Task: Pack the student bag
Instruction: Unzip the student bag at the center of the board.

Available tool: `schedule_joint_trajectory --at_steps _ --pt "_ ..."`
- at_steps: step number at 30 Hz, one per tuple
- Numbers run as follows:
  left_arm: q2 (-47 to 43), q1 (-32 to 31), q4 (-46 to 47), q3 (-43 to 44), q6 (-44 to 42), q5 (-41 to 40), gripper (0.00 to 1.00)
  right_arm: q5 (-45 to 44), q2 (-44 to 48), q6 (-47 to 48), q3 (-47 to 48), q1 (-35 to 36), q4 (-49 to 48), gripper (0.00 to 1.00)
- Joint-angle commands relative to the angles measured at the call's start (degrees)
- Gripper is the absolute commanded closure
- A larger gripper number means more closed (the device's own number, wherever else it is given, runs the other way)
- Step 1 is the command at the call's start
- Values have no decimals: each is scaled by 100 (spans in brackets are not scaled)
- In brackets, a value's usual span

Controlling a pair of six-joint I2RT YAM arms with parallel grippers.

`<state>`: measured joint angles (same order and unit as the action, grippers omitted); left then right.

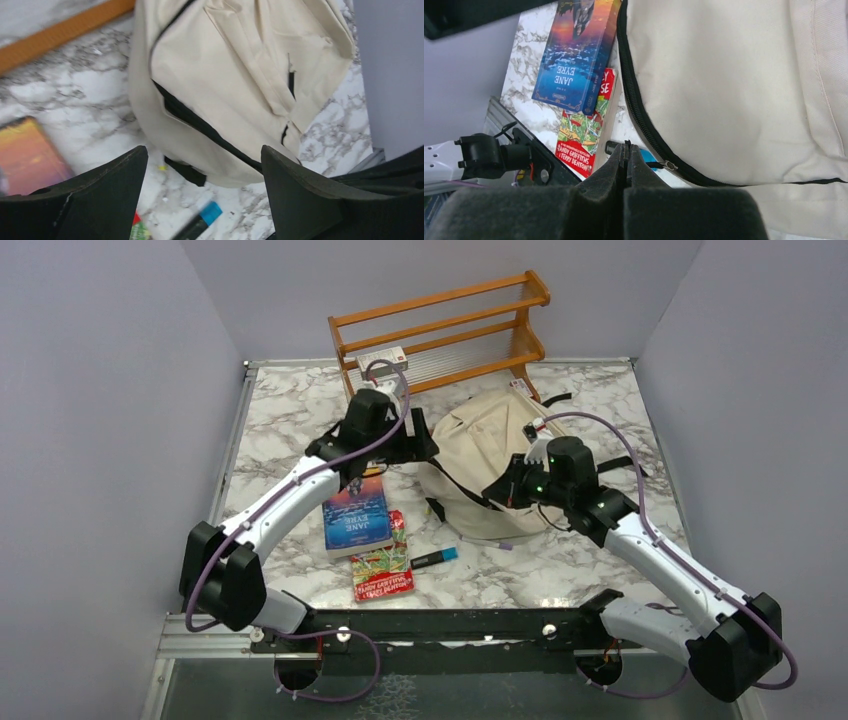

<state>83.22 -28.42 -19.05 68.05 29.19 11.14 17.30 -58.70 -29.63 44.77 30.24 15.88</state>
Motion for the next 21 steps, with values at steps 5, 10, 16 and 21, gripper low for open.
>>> schedule_joint_trajectory --at_steps 5,10,16,21 --pt "-213 -992 738 -671 1987 -1189 16 168 -12 -164 -104 35 -502 99" --pt "-63 -1086 692 -702 2258 -1388 16 176 29 -166 -113 35 -478 99" --pt "194 -1138 840 -675 2283 -1324 17 174 51 -207 -194 35 -463 99" --pt "497 -1147 1121 -690 2296 -1000 25 111 108 -251 -228 35 -432 99"
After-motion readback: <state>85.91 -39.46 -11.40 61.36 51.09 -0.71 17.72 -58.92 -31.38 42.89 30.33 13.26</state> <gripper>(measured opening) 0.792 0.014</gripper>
